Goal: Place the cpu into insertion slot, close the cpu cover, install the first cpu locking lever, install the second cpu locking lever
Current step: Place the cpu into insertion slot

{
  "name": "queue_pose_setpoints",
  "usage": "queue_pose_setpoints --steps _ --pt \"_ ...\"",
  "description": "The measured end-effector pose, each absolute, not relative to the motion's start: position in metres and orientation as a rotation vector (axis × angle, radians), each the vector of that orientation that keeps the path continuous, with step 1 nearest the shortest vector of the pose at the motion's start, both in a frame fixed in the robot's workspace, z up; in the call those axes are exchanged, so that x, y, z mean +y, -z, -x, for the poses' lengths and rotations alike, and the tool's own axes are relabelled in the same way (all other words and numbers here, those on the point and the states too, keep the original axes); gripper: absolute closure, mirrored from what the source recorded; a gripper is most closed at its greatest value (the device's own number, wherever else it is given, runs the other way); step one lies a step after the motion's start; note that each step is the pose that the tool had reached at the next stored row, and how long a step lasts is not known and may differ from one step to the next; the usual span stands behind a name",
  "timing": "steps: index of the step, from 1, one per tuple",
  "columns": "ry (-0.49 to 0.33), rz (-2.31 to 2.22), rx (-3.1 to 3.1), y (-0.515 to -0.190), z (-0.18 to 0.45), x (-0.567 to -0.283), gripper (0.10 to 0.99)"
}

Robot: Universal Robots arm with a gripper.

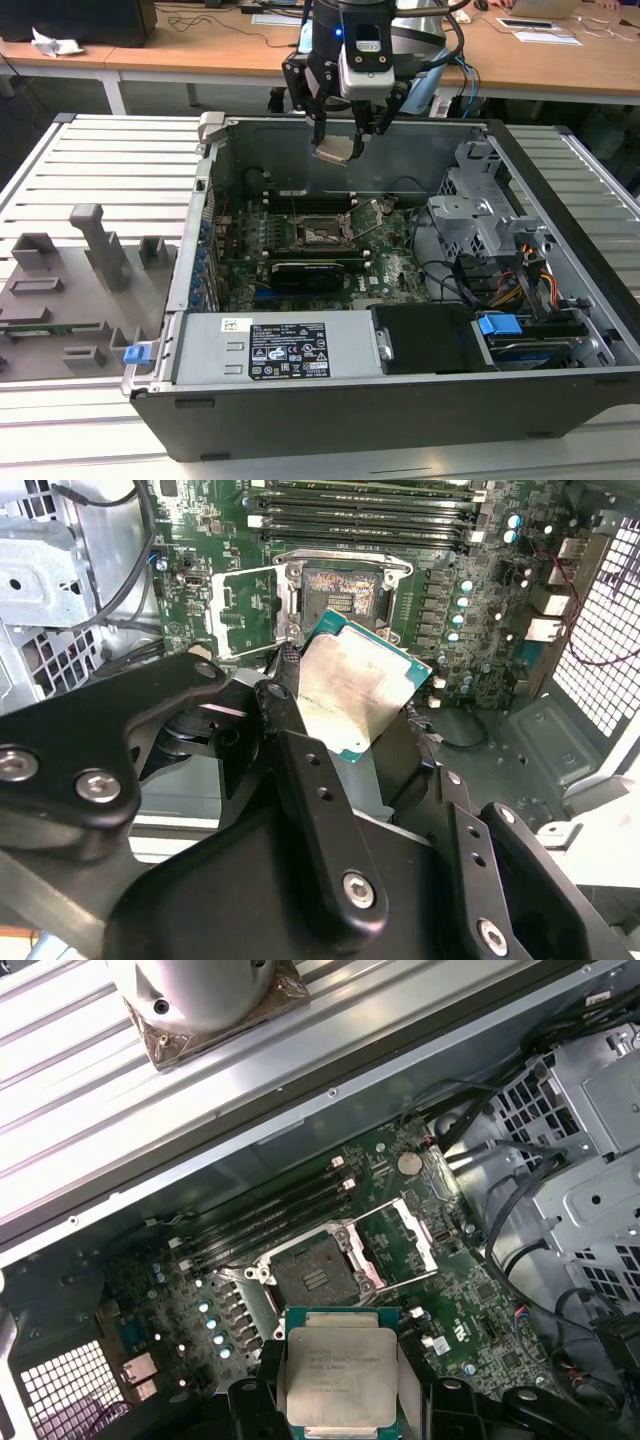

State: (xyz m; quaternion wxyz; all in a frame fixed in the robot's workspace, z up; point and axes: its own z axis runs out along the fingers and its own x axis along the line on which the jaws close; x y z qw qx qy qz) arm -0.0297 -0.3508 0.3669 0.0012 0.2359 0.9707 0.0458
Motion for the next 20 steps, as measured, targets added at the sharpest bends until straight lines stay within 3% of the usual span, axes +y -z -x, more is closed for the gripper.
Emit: queue_pose_setpoints --steps 20 --pt "-0.143 -0.872 3.008 -0.3669 0.0297 -0.3508 0.553"
